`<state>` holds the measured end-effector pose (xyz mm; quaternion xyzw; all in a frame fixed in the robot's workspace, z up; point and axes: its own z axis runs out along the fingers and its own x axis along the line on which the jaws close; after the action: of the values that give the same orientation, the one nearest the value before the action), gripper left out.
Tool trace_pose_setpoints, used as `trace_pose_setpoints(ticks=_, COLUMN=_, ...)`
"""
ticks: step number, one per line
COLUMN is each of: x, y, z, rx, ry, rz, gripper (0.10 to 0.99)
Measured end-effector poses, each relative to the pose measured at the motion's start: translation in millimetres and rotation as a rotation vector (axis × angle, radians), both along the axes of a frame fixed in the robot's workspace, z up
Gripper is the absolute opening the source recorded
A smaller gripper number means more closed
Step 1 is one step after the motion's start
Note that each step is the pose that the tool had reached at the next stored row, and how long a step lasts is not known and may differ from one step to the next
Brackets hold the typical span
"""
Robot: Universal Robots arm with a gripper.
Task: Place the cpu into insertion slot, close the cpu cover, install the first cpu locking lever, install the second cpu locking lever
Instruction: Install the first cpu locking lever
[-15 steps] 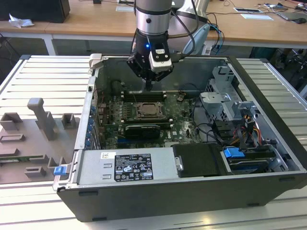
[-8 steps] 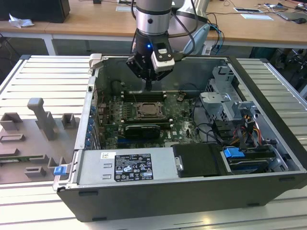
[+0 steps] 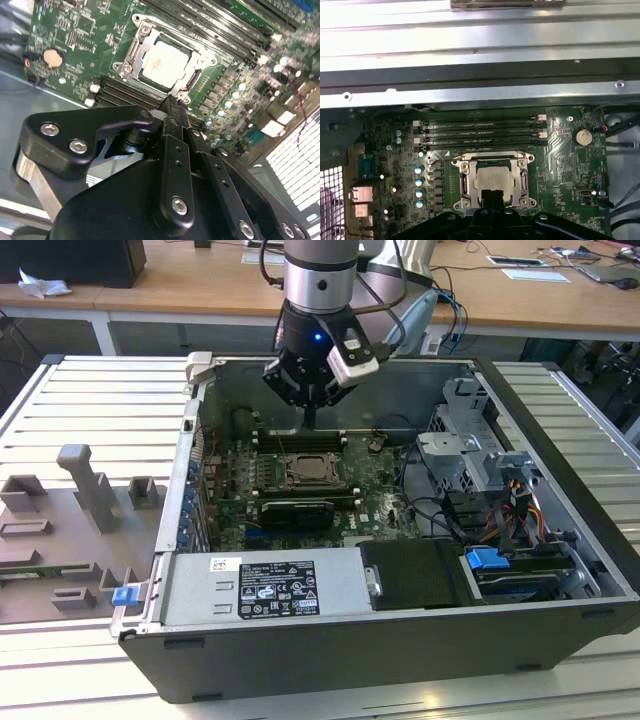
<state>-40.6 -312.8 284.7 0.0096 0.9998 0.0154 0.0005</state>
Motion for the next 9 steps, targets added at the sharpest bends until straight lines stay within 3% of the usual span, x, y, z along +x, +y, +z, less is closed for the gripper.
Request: trace_pose_setpoints(ticks=9, x=0.0, y=0.0, z=0.0, rx=0.000, ry=0.0000, rz=0.226, gripper=0.106)
